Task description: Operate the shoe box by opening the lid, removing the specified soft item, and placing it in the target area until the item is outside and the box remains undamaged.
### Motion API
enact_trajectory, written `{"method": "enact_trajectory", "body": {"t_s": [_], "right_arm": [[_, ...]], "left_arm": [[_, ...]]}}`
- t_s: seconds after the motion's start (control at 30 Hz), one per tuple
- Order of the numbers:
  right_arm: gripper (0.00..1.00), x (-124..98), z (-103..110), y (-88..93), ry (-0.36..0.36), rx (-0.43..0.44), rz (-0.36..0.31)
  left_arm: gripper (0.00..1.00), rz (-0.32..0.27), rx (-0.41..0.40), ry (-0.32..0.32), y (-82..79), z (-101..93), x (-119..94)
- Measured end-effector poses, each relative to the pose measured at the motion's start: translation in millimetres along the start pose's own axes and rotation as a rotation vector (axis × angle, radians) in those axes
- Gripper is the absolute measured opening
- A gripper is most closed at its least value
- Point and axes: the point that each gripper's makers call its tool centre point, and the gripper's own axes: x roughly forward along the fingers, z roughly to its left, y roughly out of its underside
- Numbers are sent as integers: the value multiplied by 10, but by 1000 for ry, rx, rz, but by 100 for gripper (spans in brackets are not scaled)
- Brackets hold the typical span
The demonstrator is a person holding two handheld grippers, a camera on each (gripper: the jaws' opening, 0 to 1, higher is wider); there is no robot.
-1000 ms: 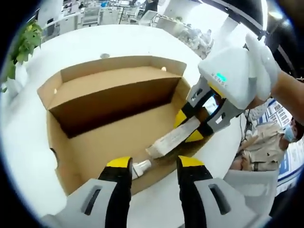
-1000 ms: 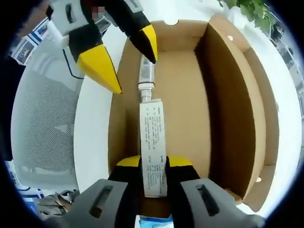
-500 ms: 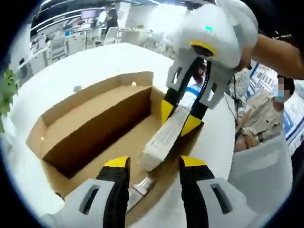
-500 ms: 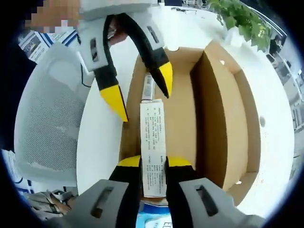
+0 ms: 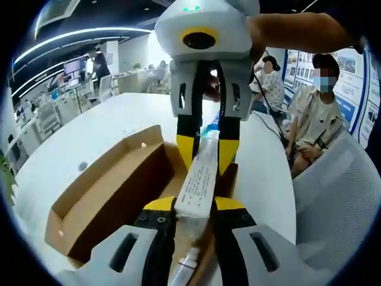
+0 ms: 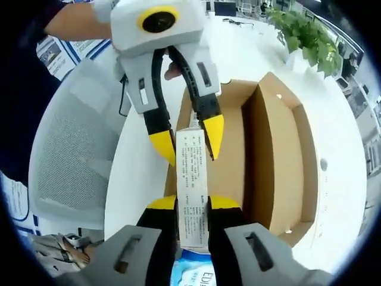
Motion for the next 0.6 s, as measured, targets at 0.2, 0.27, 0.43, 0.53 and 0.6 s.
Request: {"method": "enact_trajectory", "body": {"t_s": [0.2, 0.27, 0.43, 0.53, 0.6], "right_arm": [[16, -56, 31, -70, -1, -35, -41], [17, -75, 2, -102, 22, -44, -55], [23, -129, -7, -153, 32, -28, -97], [37, -146, -16, -89, 58, -41, -86], [37, -151, 2, -24, 63, -55, -68]], "left_arm": [[17, -46, 22, 15, -45, -24, -55], [17, -57, 19, 3, -50, 1, -69], [16, -79, 7, 1, -82, 7, -91], [17, -82, 14, -20, -102, 57, -122], [17, -89, 2, -5, -117, 50, -155]]}}
